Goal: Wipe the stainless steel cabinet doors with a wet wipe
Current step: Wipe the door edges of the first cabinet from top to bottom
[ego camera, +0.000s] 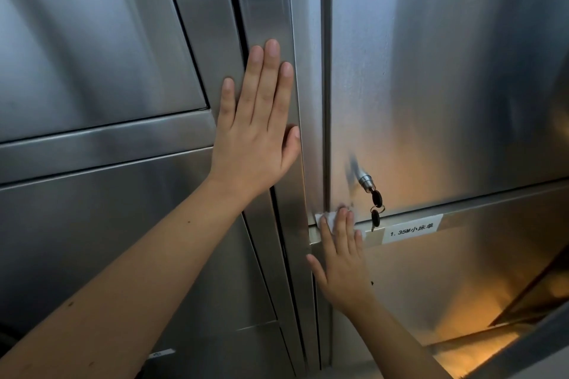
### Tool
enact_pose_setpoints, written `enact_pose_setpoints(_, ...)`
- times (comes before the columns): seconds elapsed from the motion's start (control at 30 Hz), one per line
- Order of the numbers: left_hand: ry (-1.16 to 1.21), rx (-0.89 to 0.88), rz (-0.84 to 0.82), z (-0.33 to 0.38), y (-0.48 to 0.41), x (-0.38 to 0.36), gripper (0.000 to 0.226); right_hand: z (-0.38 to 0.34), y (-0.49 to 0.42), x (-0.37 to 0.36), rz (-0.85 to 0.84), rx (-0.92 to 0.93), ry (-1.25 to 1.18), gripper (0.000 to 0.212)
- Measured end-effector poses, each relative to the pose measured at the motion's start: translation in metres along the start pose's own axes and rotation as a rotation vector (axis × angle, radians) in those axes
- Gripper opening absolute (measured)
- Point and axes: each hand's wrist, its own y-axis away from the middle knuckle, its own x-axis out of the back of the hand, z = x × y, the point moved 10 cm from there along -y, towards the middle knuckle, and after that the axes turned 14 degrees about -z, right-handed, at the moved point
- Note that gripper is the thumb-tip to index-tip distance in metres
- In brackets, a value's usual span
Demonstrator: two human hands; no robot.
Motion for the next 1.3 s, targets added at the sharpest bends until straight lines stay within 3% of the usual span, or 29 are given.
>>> enact_pose_setpoints(0.3, -0.023, -0.006, 0.01, 0.001, 0.001, 0.0, 0.073, -0.014, -0.026, 0.06, 0.185, 0.072, 0.057, 0.065)
enact_pose_setpoints(0.6, -0.023, -0.013, 0.039, 0.001, 0.002, 0.003, 0.071, 0.004, -0.005, 0.0, 0.043, 0.015, 0.102, 0.064)
enact_pose_setpoints(0.9, -0.04, -0.031, 0.026, 0.005, 0.012, -0.007, 0.069, -0.02, -0.03, 0.072, 0.274, 0.068, 0.044, 0.063)
enact_pose_setpoints(1.17, -0.073, -0.037, 0.032, 0.006, 0.015, -0.012, 0.071, -0.012, -0.016, 0.037, 0.101, 0.063, 0.114, 0.065)
enact_pose_setpoints(1.3, -0.045, -0.044, 0.046, 0.006, 0.015, -0.008, 0.069, -0.023, -0.025, 0.065, 0.166, 0.06, 0.09, 0.069)
